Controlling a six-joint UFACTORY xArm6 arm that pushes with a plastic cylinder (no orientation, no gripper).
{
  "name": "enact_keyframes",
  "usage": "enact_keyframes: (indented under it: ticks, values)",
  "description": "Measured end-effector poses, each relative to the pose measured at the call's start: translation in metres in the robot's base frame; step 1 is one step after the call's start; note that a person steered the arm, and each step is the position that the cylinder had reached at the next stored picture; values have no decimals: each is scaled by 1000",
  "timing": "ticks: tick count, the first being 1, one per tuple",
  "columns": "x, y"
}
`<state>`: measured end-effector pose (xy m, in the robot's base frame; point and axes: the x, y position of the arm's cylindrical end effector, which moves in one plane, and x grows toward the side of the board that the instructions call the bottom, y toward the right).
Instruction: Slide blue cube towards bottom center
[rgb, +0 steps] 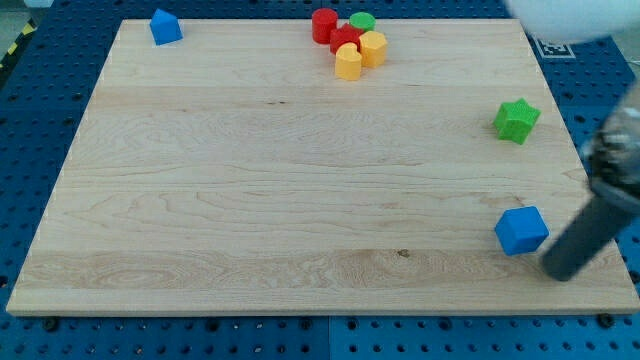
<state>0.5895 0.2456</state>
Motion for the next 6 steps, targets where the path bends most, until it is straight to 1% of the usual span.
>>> enact_keyframes:
  ticks: [1, 2, 3, 6]
  values:
    - [0, 20]
    - [-21, 16]
    - [-34, -7]
    - [-36, -115]
